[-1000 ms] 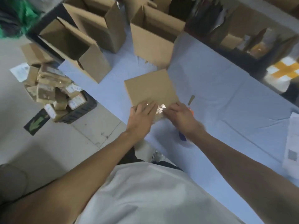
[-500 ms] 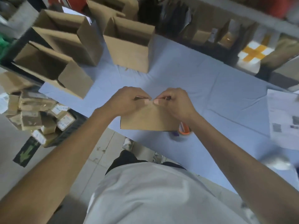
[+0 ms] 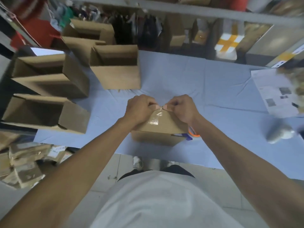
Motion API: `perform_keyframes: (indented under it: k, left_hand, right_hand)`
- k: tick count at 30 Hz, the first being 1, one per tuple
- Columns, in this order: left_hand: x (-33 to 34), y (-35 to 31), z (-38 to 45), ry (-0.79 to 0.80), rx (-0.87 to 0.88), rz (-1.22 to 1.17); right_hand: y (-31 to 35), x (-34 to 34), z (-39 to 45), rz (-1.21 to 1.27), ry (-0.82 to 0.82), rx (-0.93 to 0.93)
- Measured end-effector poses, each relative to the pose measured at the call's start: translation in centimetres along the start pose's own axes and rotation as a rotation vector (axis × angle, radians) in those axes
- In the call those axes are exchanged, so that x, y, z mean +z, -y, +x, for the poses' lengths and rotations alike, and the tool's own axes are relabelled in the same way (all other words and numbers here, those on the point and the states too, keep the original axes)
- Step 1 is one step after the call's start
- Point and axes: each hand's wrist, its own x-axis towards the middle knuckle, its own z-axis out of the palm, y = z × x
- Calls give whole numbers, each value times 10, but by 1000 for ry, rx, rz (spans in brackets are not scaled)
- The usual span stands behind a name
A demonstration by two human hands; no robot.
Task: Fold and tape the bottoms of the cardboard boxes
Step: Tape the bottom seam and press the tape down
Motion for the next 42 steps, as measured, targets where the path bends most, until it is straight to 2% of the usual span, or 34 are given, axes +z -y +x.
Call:
perform_keyframes:
  k: [2, 5, 10, 14, 18, 23, 27, 29, 31, 34, 42]
  left_hand:
    - [1, 3, 1, -9, 0, -10]
    - [5, 3, 0, -69, 3, 21]
    - [-1, 8, -2, 151, 84, 102]
    - [2, 9, -9, 20, 5, 21]
    - [1, 9, -14, 33, 62, 32]
    - [0, 15, -19, 153, 164, 87]
    - [4, 12, -25, 189, 238, 129]
    - [5, 9, -28, 134, 182, 91]
    - [6, 4, -29, 14, 72, 8]
    - [11, 1, -27, -123, 2, 39]
    - [19, 13, -26, -155, -9, 46]
  right_hand:
    - [1, 2, -5, 1, 4, -13]
    - [5, 4, -9, -117, 102, -28]
    - [-2, 7, -9, 15, 48, -28]
    - [1, 12, -10, -13, 101, -36]
    - [2, 7, -10, 25, 135, -21]
    - [-8, 10, -17, 54, 265, -127]
    - [-25, 13, -36, 71, 254, -132]
    - [-22, 10, -41, 22, 191, -66]
    - [-15, 7, -36, -73, 92, -20]
    - [-2, 6, -24, -217, -38, 24]
    - [-6, 3, -22, -43, 199, 26]
